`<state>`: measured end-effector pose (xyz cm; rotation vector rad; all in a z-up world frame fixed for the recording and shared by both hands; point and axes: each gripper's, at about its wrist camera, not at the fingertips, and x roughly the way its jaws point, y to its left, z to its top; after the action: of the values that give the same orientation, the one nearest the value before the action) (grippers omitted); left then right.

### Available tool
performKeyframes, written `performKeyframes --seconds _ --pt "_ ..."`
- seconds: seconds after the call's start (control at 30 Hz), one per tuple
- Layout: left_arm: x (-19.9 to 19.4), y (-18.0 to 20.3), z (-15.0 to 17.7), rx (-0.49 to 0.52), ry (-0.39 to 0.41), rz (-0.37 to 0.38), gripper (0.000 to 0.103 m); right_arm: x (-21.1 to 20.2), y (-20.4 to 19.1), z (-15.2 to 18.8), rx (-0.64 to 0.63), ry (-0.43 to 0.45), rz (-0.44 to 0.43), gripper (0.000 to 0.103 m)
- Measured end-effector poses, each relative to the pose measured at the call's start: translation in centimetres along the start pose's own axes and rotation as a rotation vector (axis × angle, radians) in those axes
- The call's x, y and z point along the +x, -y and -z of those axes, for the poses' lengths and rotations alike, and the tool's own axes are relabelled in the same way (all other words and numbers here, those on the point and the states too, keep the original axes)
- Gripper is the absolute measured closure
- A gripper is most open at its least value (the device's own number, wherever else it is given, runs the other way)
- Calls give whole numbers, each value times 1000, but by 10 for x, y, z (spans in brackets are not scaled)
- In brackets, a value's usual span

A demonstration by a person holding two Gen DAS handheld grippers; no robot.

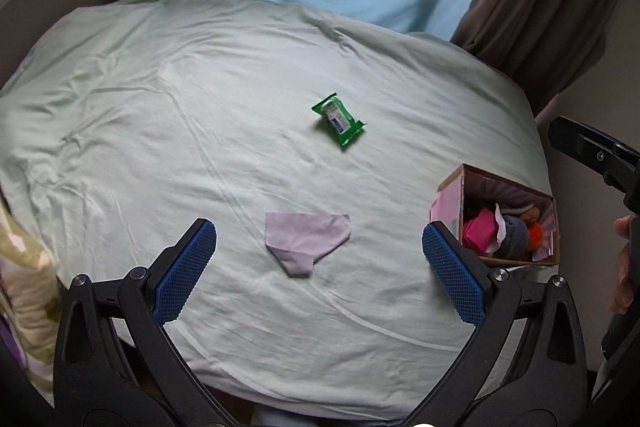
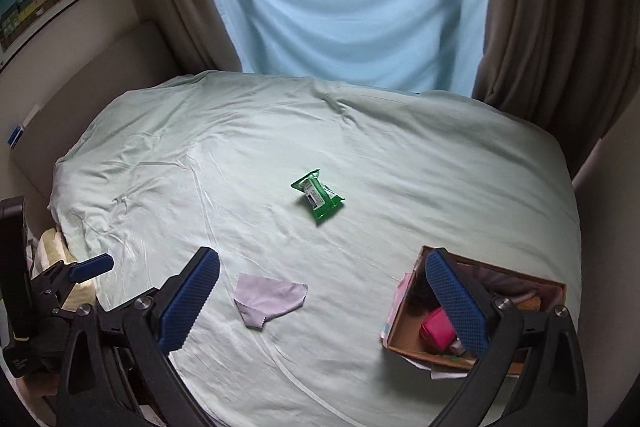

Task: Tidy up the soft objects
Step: 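Move both tools back toward the lilac cloth and green wipes pack, then grasp the lilac cloth with the left tool while the right tool grasps the green wipes pack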

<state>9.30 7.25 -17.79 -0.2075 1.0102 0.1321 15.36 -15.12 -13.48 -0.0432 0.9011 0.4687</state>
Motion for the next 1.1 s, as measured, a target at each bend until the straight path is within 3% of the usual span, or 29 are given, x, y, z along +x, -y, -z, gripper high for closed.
performKeyframes --seconds 0.23,0.4,0.6,0.83,1.03,1.1 --pt "36 -5 33 -124 -5 -45 0 56 4 -11 -154 -16 -89 0" --pt "85 -3 60 -195 -35 -52 1 107 11 -15 -218 -35 -116 0" --pt "152 6 96 -213 -54 -97 0 169 18 -21 -287 -83 -124 0" --pt "243 13 133 -268 -139 -143 1 255 22 -21 -392 -163 -147 0" --pt "298 20 139 -245 -191 -237 4 331 16 -16 -464 -265 -154 0" --pt "304 21 135 -230 -171 -261 4 351 16 -15 -476 -293 -149 0"
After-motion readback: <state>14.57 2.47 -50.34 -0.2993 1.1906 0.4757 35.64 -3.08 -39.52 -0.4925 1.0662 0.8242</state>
